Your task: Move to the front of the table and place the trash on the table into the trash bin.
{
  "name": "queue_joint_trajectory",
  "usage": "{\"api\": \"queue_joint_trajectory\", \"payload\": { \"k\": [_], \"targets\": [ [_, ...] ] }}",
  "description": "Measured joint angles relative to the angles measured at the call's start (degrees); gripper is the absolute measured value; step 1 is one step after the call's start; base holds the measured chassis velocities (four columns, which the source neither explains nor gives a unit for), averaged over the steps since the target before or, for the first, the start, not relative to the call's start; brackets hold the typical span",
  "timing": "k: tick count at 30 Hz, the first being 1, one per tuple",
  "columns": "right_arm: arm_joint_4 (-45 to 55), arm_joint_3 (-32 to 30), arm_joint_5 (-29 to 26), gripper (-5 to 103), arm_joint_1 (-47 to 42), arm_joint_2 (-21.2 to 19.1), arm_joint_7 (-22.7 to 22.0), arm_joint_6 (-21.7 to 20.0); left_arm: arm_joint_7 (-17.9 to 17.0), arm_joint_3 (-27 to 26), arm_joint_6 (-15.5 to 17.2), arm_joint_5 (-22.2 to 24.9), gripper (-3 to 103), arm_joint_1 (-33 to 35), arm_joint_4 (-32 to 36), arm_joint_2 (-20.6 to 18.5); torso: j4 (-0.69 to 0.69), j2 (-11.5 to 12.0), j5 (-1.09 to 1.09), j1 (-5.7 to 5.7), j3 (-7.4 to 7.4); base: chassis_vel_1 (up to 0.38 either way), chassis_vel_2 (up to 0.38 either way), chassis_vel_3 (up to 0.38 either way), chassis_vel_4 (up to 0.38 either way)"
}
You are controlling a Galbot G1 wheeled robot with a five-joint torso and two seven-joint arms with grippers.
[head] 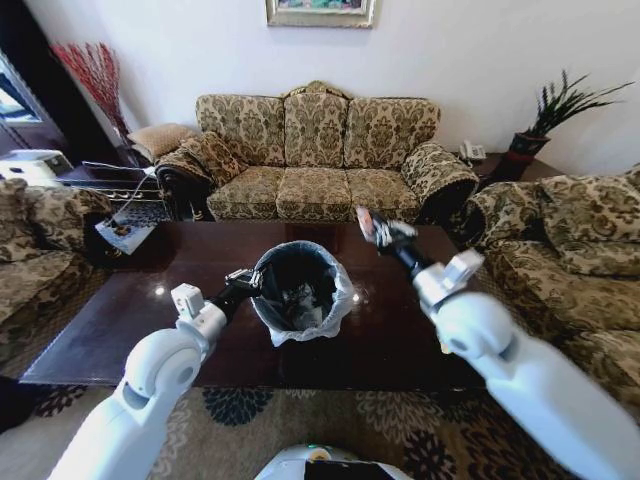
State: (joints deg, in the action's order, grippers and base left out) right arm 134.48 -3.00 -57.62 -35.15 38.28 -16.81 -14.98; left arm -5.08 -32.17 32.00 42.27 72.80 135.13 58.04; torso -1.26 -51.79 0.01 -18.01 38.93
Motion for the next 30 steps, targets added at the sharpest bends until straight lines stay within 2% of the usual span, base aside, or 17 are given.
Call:
{"api": "queue_joint_trajectory", "payload": {
  "k": [1,5,7,14,15,16,19,21,23,24,25,28,30],
  "targets": [
    [1.57,1.31,-3.07,0,1.79,-0.88,0.73,-0.65,0.12,0.46,0.1,0.02,3,-0.34,-0.26,-0.52,0.02,0.0,0.0,0.0,0.0,0.0,0.0,0.0,0.0],
    [3.27,4.37,-5.92,0,3.49,-1.35,1.67,-1.1,0.26,0.66,0.21,0.06,3,-0.52,-0.45,-1.13,0.01,0.0,-0.01,0.0,0.0,0.0,0.0,0.0,0.0],
    [4.44,8.27,-7.01,0,4.04,-1.25,2.55,-1.19,0.27,0.67,0.24,0.08,3,-0.71,-0.75,-1.47,0.01,0.0,-0.01,0.0,0.0,0.0,0.0,0.0,0.0],
    [4.22,13.52,-4.47,-2,2.65,-0.49,6.12,-3.98,0.27,0.5,0.31,0.1,3,-0.72,-0.83,-1.58,0.01,0.0,-0.01,0.0,0.0,0.0,0.0,0.0,0.0],
    [3.91,14.25,-3.97,4,2.66,-0.1,6.31,-4.18,0.27,0.47,0.34,0.1,3,-0.68,-0.77,-1.57,0.01,0.0,-0.01,0.0,0.0,0.0,0.0,0.0,0.0],
    [3.91,14.25,-3.97,4,2.66,-0.1,6.31,-4.18,0.27,0.47,0.34,0.1,3,-0.68,-0.77,-1.57,0.01,0.0,-0.01,0.0,0.0,0.0,0.0,0.0,0.0],
    [2.91,15.46,-3.43,19,3.22,0.84,6.47,-4.32,0.27,0.29,0.42,0.11,3,-0.55,-0.51,-1.35,-0.01,-0.01,0.0,0.0,0.0,0.0,0.0,0.0,0.0],
    [2.75,15.56,-3.33,19,3.29,0.92,6.48,-4.32,0.27,0.25,0.44,0.11,3,-0.54,-0.46,-1.3,-0.01,-0.01,0.0,0.0,0.0,0.0,0.0,0.0,0.0],
    [2.46,15.44,-2.82,30,3.31,0.95,6.43,-4.23,0.27,0.21,0.45,0.11,3,-0.53,-0.33,-1.26,0.0,-0.01,0.0,0.0,0.0,0.0,0.0,0.0,0.0],
    [2.46,15.44,-2.82,30,3.31,0.95,6.43,-4.23,0.27,0.21,0.45,0.11,3,-0.53,-0.33,-1.26,0.0,-0.01,0.0,0.0,0.0,0.0,0.0,0.0,0.0],
    [2.36,14.9,-2.66,36,3.23,0.88,6.12,-3.99,0.27,0.17,0.46,0.12,3,-0.51,-0.29,-1.26,0.0,-0.01,-0.01,0.0,0.0,0.0,0.0,0.0,0.0],
    [2.06,13.07,-2.35,47,2.79,0.46,3.01,-2.94,0.27,-0.22,0.47,0.13,3,-0.28,-0.08,-1.23,0.0,-0.01,0.0,0.01,0.0,0.0,0.0,0.0,0.0],
    [1.3,10.68,-0.51,57,1.09,-0.57,-1.32,-1.41,0.24,-0.68,0.47,0.12,3,0.06,0.19,-1.01,-0.01,-0.01,0.0,0.0,0.0,0.0,0.0,0.0,0.0]
  ]
}}
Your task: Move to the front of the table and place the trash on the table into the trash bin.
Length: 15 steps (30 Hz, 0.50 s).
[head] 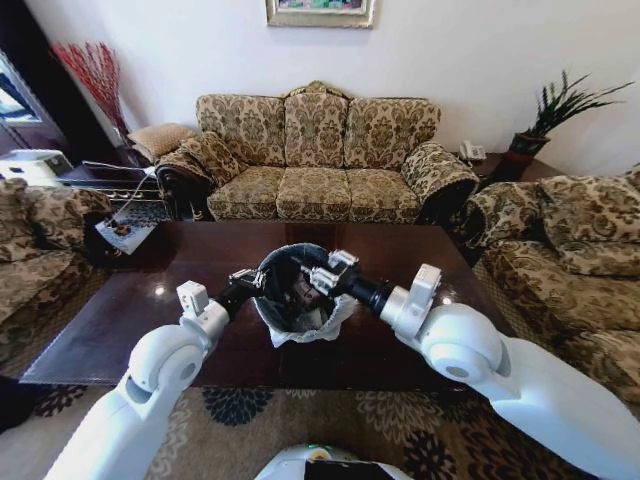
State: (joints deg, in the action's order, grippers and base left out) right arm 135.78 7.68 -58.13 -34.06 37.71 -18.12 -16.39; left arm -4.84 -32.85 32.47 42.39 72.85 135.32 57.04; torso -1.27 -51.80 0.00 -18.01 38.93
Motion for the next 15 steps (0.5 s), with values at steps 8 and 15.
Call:
{"api": "queue_joint_trajectory", "payload": {
  "k": [8,15],
  "targets": [
    [-4.97,-10.41,9.57,84,-11.62,-0.42,-6.61,-2.55,-0.09,-1.99,-0.06,-1.13,3,2.33,1.77,1.36,-0.03,0.0,-0.01,0.0,0.0,0.0,0.0,0.0,0.0],
    [-6.54,-31.21,18.68,100,-34.9,5.13,-3.28,-4.59,-0.19,-2.4,-0.19,-1.17,3,2.62,2.13,0.68,0.03,0.0,-0.01,0.0,-0.01,0.0,0.0,0.0,0.0]
  ]
}}
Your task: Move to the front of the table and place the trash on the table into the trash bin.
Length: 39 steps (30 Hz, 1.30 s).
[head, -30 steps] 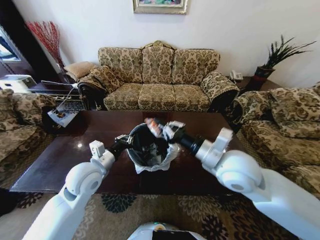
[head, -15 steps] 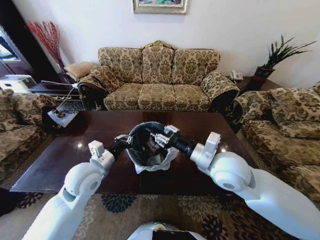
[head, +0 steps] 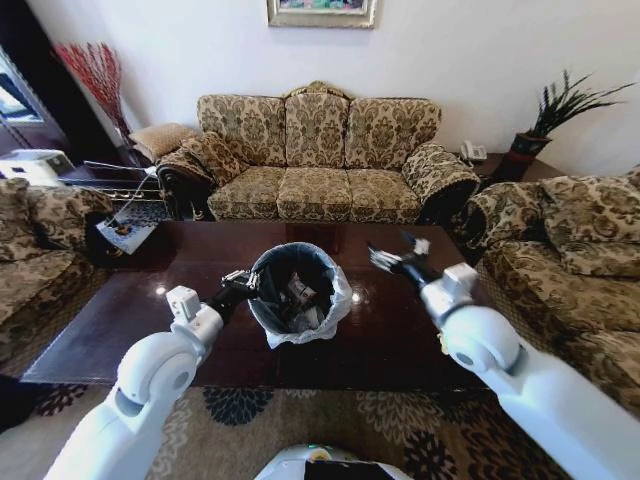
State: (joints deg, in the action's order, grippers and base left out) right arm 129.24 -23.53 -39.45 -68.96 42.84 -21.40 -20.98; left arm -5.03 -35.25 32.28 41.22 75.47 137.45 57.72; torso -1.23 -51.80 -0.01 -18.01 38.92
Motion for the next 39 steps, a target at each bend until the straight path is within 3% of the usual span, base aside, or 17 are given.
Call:
{"api": "queue_joint_trajectory", "payload": {
  "k": [3,8,13,19,28,38,39],
  "targets": [
    [-1.24,-7.96,3.35,100,-9.8,4.52,4.45,0.27,-0.01,-0.01,-0.08,0.04,3,-0.15,0.0,-0.26,-0.01,0.0,-0.01,0.01,0.0,0.0,0.0,0.0,0.0],
    [-4.27,-12.23,6.0,100,-15.05,9.74,6.94,2.11,-0.02,0.07,-0.14,0.04,3,-0.09,0.0,0.01,-0.04,0.0,0.0,0.0,0.0,0.0,0.0,0.0,0.0],
    [-8.44,-13.26,8.43,100,-17.82,14.12,8.82,5.15,-0.03,0.18,-0.2,0.03,3,-0.09,-0.13,0.15,-0.04,0.0,0.01,0.0,0.0,-0.049,-0.073,0.055,0.107],
    [-18.04,-12.5,11.05,100,-18.46,19.85,12.63,12.89,0.13,0.34,-0.65,-0.66,3,-0.22,-0.64,0.14,-0.01,0.0,-0.02,0.01,0.0,-0.124,-0.177,0.121,0.166],
    [-30.65,-9.87,11.48,100,-15.15,24.0,17.11,19.58,0.19,0.49,-0.76,-0.7,3,-0.21,-0.6,-0.03,-0.04,0.0,0.07,0.0,0.01,-0.035,-0.057,0.033,0.048],
    [-35.96,-7.97,12.39,101,-11.9,25.5,18.18,21.16,0.2,0.3,-0.79,-0.69,3,0.09,-0.55,-0.21,-0.03,0.0,-0.01,-0.01,0.01,0.0,0.0,0.0,0.0],
    [-36.38,-7.79,12.6,97,-11.62,25.56,18.0,21.47,0.21,0.25,-0.83,-0.68,3,0.09,-0.54,-0.29,-0.01,0.0,0.0,0.0,0.01,0.0,0.0,0.0,0.0]
  ]
}}
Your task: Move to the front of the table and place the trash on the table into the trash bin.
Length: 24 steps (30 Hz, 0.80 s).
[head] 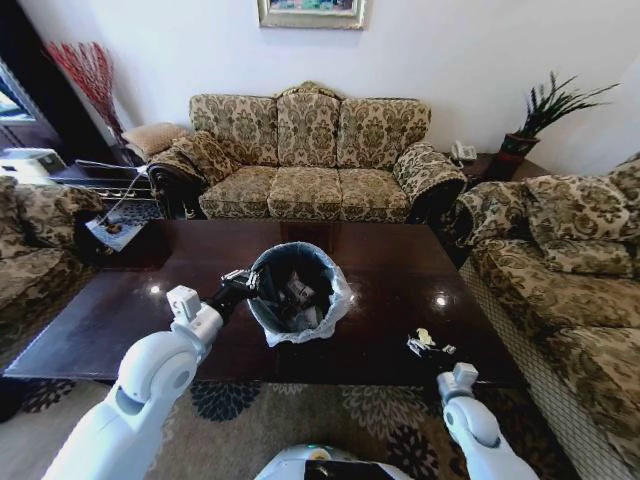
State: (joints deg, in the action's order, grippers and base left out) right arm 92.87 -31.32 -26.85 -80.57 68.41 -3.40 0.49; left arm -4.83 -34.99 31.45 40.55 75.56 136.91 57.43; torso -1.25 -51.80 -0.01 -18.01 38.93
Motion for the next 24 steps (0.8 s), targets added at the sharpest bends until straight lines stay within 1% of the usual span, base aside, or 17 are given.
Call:
{"api": "queue_joint_trajectory", "payload": {
  "k": [3,4,6,7,10,11,12,13,14,15,17,18,22,23,24],
  "targets": [
    [-0.31,0.3,0.42,84,0.16,0.17,-0.17,0.47,0.02,-0.01,-0.01,0.07,3,-0.08,0.0,-0.18,-0.01,0.0,0.02,0.0,0.0,0.0,0.0,0.0,0.0],
    [-0.31,0.3,0.42,84,0.16,0.17,-0.17,0.47,0.02,-0.01,-0.01,0.07,3,-0.08,0.0,-0.18,-0.01,0.0,0.02,0.0,0.0,0.0,0.0,0.0,0.0],
    [-0.31,0.41,0.56,73,0.17,0.31,-0.3,0.59,0.02,0.03,-0.01,0.11,3,-0.2,0.0,-0.34,-0.02,0.0,0.02,0.0,0.0,0.0,0.0,0.0,0.0],
    [-0.31,0.41,0.56,73,0.17,0.31,-0.3,0.59,0.02,0.03,-0.01,0.11,3,-0.2,0.0,-0.34,-0.02,0.0,0.02,0.0,0.0,0.0,0.0,0.0,0.0],
    [-0.34,0.54,0.64,57,0.18,0.34,-0.55,0.65,0.03,0.08,-0.01,0.16,3,-0.35,-0.02,-0.52,-0.01,0.0,0.01,0.0,0.0,0.0,0.0,0.0,0.0],
    [-0.34,0.54,0.64,57,0.18,0.34,-0.55,0.65,0.03,0.08,-0.01,0.16,3,-0.35,-0.02,-0.52,-0.01,0.0,0.01,0.0,0.0,0.0,0.0,0.0,0.0],
    [-0.42,0.56,0.66,51,0.2,0.34,-0.62,0.66,0.04,0.09,-0.01,0.18,3,-0.39,-0.03,-0.55,-0.01,0.0,0.01,0.0,0.0,0.0,0.0,0.0,0.0],
    [-0.51,0.58,0.67,51,0.23,0.34,-0.72,0.68,0.04,0.09,-0.01,0.18,3,-0.41,-0.04,-0.58,-0.01,0.0,0.01,0.0,0.0,0.0,0.0,0.0,0.0],
    [-0.6,0.58,0.67,45,0.27,0.34,-0.82,0.69,0.04,0.09,-0.01,0.19,3,-0.42,-0.04,-0.61,-0.01,0.0,0.01,0.0,0.0,0.0,0.0,0.0,0.0],
    [-0.6,0.58,0.67,45,0.27,0.34,-0.82,0.69,0.04,0.09,-0.01,0.19,3,-0.42,-0.04,-0.61,-0.01,0.0,0.01,0.0,0.0,0.0,0.0,0.0,0.0],
    [-0.7,0.64,0.67,34,0.3,0.33,-0.94,0.69,0.04,0.09,-0.01,0.2,3,-0.45,-0.04,-0.66,-0.01,0.0,0.01,0.0,0.0,0.0,0.0,0.0,0.0],
    [-0.7,0.64,0.67,34,0.3,0.33,-0.94,0.69,0.04,0.09,-0.01,0.2,3,-0.45,-0.04,-0.66,-0.01,0.0,0.01,0.0,0.0,0.0,0.0,0.0,0.0],
    [-1.31,0.65,0.62,12,0.55,0.23,-1.01,0.92,0.04,0.09,-0.01,0.22,3,-0.41,0.01,-0.66,-0.01,0.0,0.01,0.0,0.0,0.0,0.0,0.0,0.0],
    [-1.31,0.65,0.62,12,0.55,0.23,-1.01,0.92,0.04,0.09,-0.01,0.22,3,-0.41,0.01,-0.66,-0.01,0.0,0.01,0.0,0.0,0.0,0.0,0.0,0.0],
    [-1.44,0.62,0.61,7,0.57,0.17,-1.04,0.97,0.04,0.08,-0.01,0.22,3,-0.35,0.08,-0.62,-0.01,0.0,0.01,0.0,0.0,0.0,0.0,0.0,0.0]
  ]
}}
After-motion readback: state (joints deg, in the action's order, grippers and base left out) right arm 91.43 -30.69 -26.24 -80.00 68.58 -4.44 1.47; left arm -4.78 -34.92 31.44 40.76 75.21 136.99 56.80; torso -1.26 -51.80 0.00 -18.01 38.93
